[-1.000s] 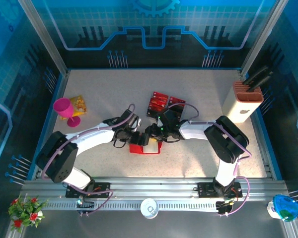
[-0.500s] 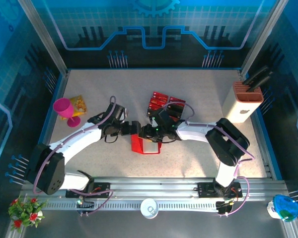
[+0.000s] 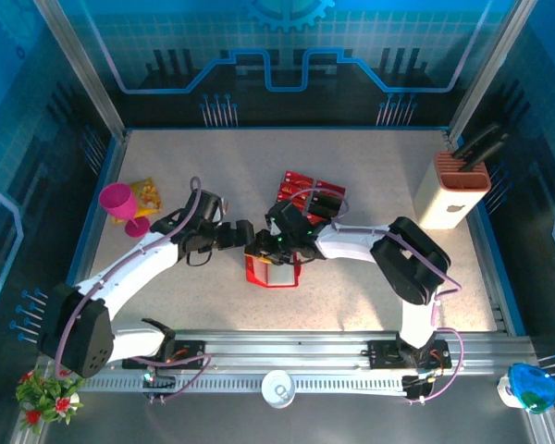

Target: Put the credit cards into the card holder

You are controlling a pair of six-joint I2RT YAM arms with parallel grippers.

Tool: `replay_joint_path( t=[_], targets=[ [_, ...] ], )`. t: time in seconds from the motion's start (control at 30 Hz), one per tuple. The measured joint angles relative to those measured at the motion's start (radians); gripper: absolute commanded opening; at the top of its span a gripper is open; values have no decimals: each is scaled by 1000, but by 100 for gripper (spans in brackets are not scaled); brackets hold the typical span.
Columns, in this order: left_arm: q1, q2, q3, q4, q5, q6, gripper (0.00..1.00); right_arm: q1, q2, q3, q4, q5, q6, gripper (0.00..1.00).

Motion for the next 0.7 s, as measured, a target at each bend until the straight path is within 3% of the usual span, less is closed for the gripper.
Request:
replay_joint_path(
  t=[0.33, 0.7],
  targets=[
    [9, -21, -32, 0, 28, -16, 99, 12, 53, -22, 95, -6, 79, 50],
    [12, 40, -72, 4, 75, -81, 99, 12, 38, -87, 156, -6, 113, 37]
  ],
)
